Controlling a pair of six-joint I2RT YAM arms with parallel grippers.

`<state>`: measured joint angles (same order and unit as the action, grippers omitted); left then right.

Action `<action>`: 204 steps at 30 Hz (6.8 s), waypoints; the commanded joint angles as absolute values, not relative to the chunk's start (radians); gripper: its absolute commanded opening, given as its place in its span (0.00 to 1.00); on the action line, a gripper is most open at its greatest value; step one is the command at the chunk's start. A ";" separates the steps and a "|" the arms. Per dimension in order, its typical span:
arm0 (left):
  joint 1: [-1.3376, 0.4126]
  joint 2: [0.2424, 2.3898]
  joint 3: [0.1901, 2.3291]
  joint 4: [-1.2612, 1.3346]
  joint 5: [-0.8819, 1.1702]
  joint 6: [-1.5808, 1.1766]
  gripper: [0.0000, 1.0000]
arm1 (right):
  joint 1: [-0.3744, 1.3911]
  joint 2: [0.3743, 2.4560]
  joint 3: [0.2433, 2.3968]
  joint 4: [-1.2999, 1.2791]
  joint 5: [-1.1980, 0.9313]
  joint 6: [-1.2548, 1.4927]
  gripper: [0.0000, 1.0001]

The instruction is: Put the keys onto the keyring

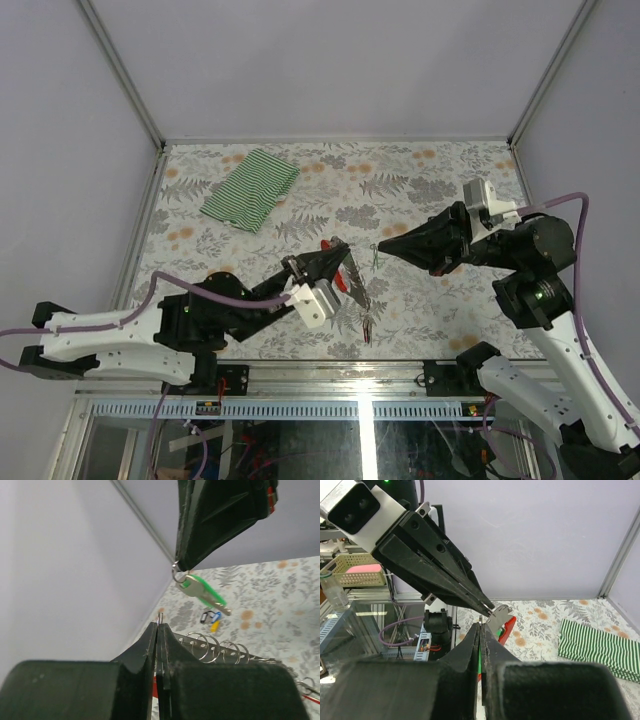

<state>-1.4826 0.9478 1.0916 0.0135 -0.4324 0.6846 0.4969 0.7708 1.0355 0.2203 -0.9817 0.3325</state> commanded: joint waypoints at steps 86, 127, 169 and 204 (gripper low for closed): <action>-1.592 1.009 1.089 0.286 -0.670 0.938 0.00 | 0.624 0.821 1.028 0.260 -0.825 0.249 0.00; -1.521 0.876 0.983 0.336 -0.505 0.581 0.00 | 0.624 0.728 1.047 0.206 -0.733 0.164 0.48; -0.954 0.864 0.924 0.400 0.204 -0.127 0.00 | 0.624 0.892 1.060 0.173 -0.770 0.158 0.61; -0.954 0.877 0.947 0.386 0.209 -0.125 0.00 | 0.636 0.883 1.039 0.147 -0.713 0.150 0.34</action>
<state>-0.9611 0.8818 0.9165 0.2993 0.2028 -0.1188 0.6247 0.9073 1.0267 0.1520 -0.7544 0.1867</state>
